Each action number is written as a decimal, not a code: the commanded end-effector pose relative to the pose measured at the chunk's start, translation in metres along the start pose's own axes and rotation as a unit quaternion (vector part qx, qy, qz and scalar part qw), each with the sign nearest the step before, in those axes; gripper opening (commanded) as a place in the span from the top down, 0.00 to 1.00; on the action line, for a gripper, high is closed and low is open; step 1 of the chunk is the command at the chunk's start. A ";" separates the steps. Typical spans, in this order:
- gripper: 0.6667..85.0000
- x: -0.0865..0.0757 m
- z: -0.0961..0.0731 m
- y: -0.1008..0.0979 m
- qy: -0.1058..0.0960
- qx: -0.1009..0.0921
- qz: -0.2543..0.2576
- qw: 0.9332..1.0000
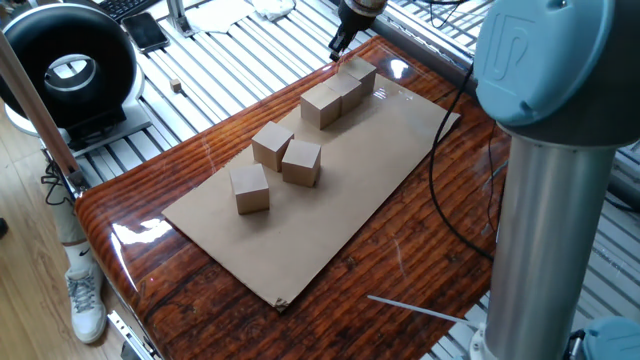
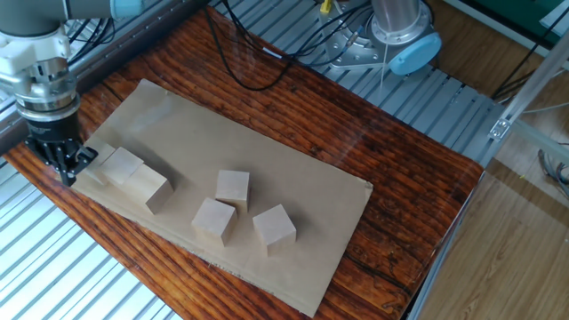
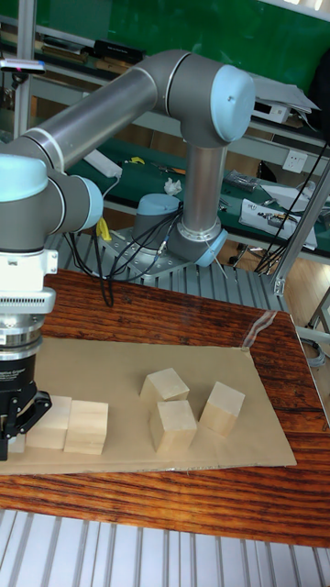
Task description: Stack the blocks into a pyramid shape
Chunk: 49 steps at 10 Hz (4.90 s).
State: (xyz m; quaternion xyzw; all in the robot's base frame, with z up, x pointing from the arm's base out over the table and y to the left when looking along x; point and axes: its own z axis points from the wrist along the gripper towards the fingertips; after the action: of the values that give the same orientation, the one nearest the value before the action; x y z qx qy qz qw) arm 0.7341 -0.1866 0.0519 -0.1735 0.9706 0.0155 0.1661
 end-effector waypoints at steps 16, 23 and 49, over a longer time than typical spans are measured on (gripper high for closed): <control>0.93 0.016 -0.001 0.014 0.031 -0.028 0.007 0.999; 0.92 -0.014 -0.016 0.020 -0.021 -0.021 0.046 0.998; 0.25 -0.003 -0.077 0.207 0.068 -0.093 0.124 0.986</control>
State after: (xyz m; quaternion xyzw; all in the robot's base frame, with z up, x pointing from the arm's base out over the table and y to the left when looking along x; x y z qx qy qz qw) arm 0.6553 -0.0298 0.1188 -0.1028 0.9859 0.0969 0.0894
